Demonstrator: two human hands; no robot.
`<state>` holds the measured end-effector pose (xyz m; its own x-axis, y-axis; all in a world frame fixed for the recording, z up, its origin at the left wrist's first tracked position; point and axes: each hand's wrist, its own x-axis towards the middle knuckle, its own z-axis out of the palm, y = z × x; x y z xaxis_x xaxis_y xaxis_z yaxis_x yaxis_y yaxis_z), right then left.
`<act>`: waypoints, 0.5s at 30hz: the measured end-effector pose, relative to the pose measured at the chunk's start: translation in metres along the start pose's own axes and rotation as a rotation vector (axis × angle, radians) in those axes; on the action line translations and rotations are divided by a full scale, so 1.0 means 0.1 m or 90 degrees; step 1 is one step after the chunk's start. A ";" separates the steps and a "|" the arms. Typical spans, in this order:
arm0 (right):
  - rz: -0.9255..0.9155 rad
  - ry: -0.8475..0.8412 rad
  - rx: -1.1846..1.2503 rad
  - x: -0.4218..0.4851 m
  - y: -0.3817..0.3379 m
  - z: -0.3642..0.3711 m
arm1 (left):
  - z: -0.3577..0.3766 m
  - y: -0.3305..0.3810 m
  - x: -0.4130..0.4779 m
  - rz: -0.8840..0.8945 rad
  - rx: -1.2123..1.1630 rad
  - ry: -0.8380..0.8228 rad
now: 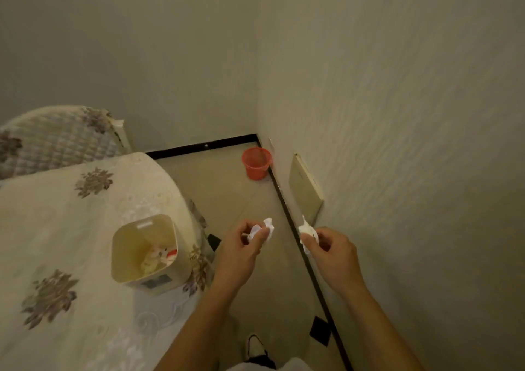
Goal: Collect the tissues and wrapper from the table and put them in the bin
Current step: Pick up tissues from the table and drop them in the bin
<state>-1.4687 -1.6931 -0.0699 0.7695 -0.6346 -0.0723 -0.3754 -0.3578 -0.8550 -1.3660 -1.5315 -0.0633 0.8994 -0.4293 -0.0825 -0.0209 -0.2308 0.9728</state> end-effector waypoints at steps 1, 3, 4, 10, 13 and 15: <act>-0.004 -0.004 -0.002 0.13 -0.04 0.05 | -0.04 0.02 0.13 -0.002 -0.002 0.003; -0.004 -0.022 -0.005 0.34 -0.10 0.14 | -0.12 0.05 0.33 -0.006 0.002 0.017; -0.003 -0.033 0.000 0.43 -0.12 0.19 | -0.17 0.05 0.42 -0.006 0.009 0.029; -0.018 -0.132 0.013 0.95 -0.30 0.56 | -0.46 0.00 0.81 -0.036 0.002 0.121; -0.049 -0.204 0.005 1.22 -0.46 0.81 | -0.65 -0.02 0.90 -0.058 -0.002 0.190; -0.079 -0.261 0.001 1.39 -0.58 1.00 | -0.79 -0.05 0.92 -0.066 -0.012 0.243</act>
<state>-1.2882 -1.6918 -0.0816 0.9504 -0.2625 -0.1669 -0.2670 -0.4131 -0.8707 -1.2485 -1.5007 -0.0582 0.9940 -0.0489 -0.0980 0.0837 -0.2379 0.9677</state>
